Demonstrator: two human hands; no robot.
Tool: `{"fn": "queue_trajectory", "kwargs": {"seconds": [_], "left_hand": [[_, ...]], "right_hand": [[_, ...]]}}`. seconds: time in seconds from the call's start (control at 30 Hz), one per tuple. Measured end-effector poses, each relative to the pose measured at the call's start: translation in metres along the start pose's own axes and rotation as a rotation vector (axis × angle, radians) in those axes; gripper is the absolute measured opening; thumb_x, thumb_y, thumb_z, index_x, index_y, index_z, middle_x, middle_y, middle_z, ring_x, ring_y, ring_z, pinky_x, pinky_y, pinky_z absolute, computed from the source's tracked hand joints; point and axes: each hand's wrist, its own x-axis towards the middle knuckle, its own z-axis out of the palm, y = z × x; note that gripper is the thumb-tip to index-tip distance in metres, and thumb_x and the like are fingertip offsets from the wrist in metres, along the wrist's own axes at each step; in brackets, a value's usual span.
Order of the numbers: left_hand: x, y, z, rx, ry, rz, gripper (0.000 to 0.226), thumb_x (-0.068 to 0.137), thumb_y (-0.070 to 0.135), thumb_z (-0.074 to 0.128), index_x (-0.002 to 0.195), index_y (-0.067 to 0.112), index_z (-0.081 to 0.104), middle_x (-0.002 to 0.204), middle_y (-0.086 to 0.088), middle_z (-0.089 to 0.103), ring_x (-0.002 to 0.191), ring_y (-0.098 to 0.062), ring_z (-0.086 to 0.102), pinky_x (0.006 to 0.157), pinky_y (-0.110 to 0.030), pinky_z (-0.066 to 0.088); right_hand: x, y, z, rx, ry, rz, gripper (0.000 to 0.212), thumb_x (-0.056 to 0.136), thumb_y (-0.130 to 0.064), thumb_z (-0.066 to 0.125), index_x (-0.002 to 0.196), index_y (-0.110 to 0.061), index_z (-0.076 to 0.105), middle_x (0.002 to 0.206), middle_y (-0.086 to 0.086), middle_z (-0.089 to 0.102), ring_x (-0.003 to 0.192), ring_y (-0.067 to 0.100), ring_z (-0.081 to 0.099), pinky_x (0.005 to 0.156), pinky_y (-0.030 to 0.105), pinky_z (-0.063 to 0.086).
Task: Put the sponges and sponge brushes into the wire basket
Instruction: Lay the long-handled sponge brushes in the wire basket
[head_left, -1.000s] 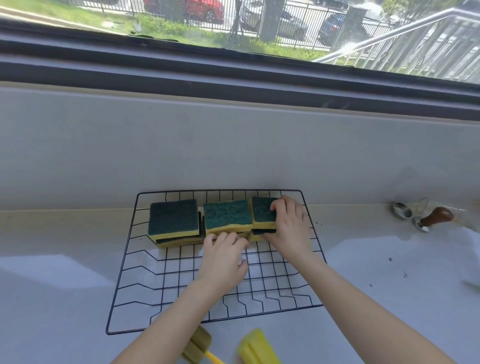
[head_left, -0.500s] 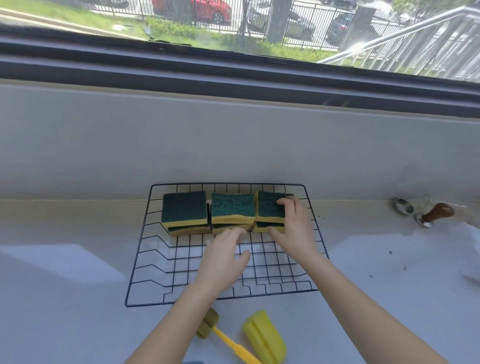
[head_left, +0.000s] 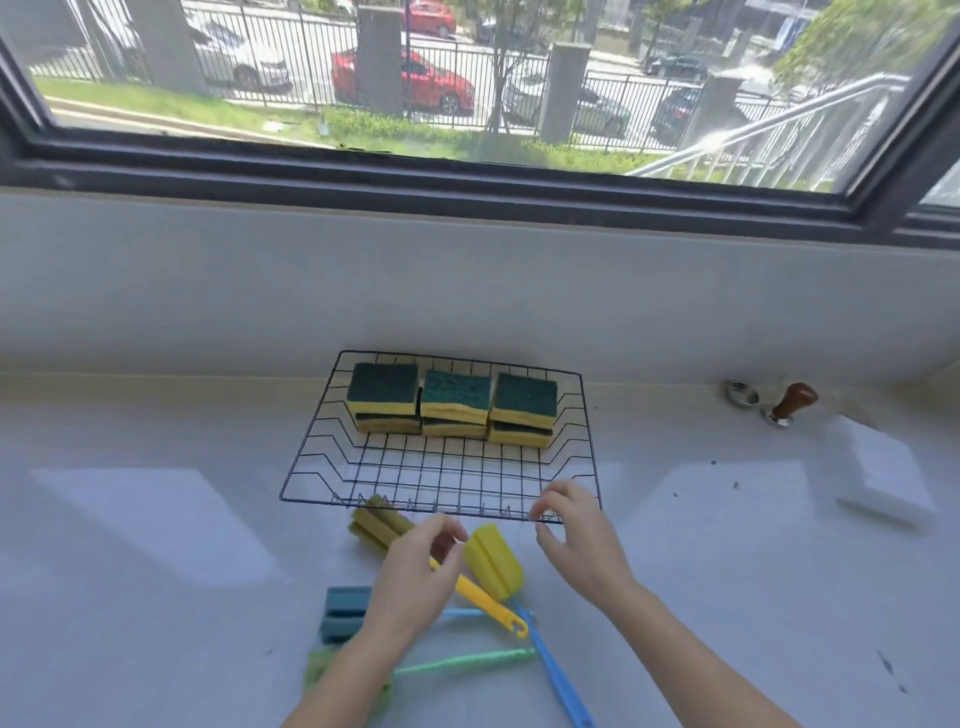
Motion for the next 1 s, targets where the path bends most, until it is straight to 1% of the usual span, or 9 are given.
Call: {"fn": "queue_trajectory", "kwargs": {"seconds": [0.07, 0.17, 0.23, 0.33, 0.4, 0.47, 0.6, 0.83, 1.0], "left_hand": [[-0.017, -0.007, 0.011, -0.17, 0.016, -0.176, 0.017, 0.084, 0.003, 0.055, 0.083, 0.019, 0.059, 0.079, 0.0, 0.061, 0.072, -0.009, 0.055, 0.063, -0.017, 0.044], [-0.033, -0.019, 0.024, -0.318, 0.08, -0.438, 0.016, 0.088, 0.003, 0.053, 0.101, 0.012, 0.051, 0.106, -0.009, 0.055, 0.082, -0.022, 0.057, 0.066, -0.03, 0.048], [-0.037, -0.021, 0.031, -0.403, 0.112, -0.52, 0.025, 0.091, 0.005, 0.051, 0.114, 0.008, 0.044, 0.114, -0.01, 0.048, 0.079, -0.022, 0.056, 0.063, -0.031, 0.049], [-0.035, -0.016, 0.033, -0.521, 0.164, -0.624, 0.036, 0.093, 0.01, 0.05, 0.126, 0.006, 0.037, 0.113, -0.011, 0.049, 0.087, -0.025, 0.056, 0.063, -0.032, 0.049], [-0.028, -0.013, 0.032, -0.577, 0.186, -0.664, 0.038, 0.093, 0.011, 0.05, 0.128, 0.006, 0.037, 0.112, -0.013, 0.05, 0.093, -0.027, 0.055, 0.062, -0.032, 0.047], [-0.022, -0.008, 0.033, -0.631, 0.2, -0.69, 0.036, 0.093, 0.01, 0.049, 0.128, 0.006, 0.038, 0.105, -0.015, 0.052, 0.096, -0.029, 0.053, 0.061, -0.032, 0.043], [-0.015, -0.004, 0.04, -0.673, 0.222, -0.699, 0.033, 0.094, 0.011, 0.047, 0.126, 0.004, 0.042, 0.096, -0.013, 0.051, 0.095, -0.028, 0.05, 0.061, -0.032, 0.039], [-0.009, -0.008, 0.045, -0.678, 0.281, -0.683, 0.034, 0.093, 0.016, 0.05, 0.126, 0.006, 0.047, 0.106, -0.013, 0.052, 0.1, -0.025, 0.052, 0.067, -0.032, 0.043], [0.0, -0.015, 0.043, -0.703, 0.274, -0.727, 0.033, 0.094, 0.017, 0.049, 0.123, 0.0, 0.049, 0.084, -0.009, 0.051, 0.087, -0.023, 0.054, 0.06, -0.029, 0.042]], "right_hand": [[-0.016, -0.002, -0.001, -0.011, 0.067, -0.056, 0.016, 0.081, -0.009, 0.058, 0.087, -0.024, 0.061, 0.102, -0.009, 0.053, 0.1, 0.011, 0.05, 0.083, 0.029, 0.043], [-0.037, -0.002, -0.002, -0.039, 0.04, -0.096, 0.016, 0.082, -0.012, 0.055, 0.088, -0.026, 0.06, 0.097, -0.013, 0.054, 0.095, 0.006, 0.049, 0.077, 0.023, 0.042], [-0.052, 0.004, 0.0, -0.069, -0.037, -0.091, 0.016, 0.083, -0.017, 0.051, 0.088, -0.031, 0.056, 0.089, -0.02, 0.052, 0.085, 0.001, 0.047, 0.067, 0.015, 0.037], [-0.072, 0.01, 0.01, -0.089, -0.249, -0.012, 0.013, 0.082, -0.024, 0.047, 0.091, -0.03, 0.055, 0.083, -0.02, 0.054, 0.077, 0.004, 0.05, 0.068, 0.025, 0.043], [-0.076, 0.015, 0.014, 0.003, -0.339, 0.064, 0.013, 0.084, -0.028, 0.05, 0.094, -0.03, 0.058, 0.095, -0.018, 0.059, 0.087, 0.007, 0.055, 0.079, 0.029, 0.047], [-0.07, 0.021, 0.009, 0.136, -0.303, 0.136, 0.02, 0.089, -0.025, 0.054, 0.109, -0.025, 0.058, 0.116, -0.008, 0.058, 0.103, 0.011, 0.055, 0.091, 0.029, 0.044], [-0.042, 0.025, -0.013, 0.33, -0.257, 0.254, 0.03, 0.094, -0.021, 0.052, 0.123, -0.012, 0.052, 0.133, 0.003, 0.05, 0.12, 0.018, 0.048, 0.097, 0.024, 0.037], [-0.003, 0.033, -0.029, 0.361, -0.288, 0.319, 0.039, 0.097, -0.027, 0.047, 0.131, -0.008, 0.045, 0.134, 0.004, 0.049, 0.118, 0.017, 0.048, 0.093, 0.026, 0.038], [0.015, 0.034, -0.026, 0.362, -0.266, 0.324, 0.032, 0.095, -0.023, 0.048, 0.122, -0.007, 0.053, 0.123, 0.005, 0.056, 0.107, 0.017, 0.053, 0.087, 0.027, 0.04]]}}
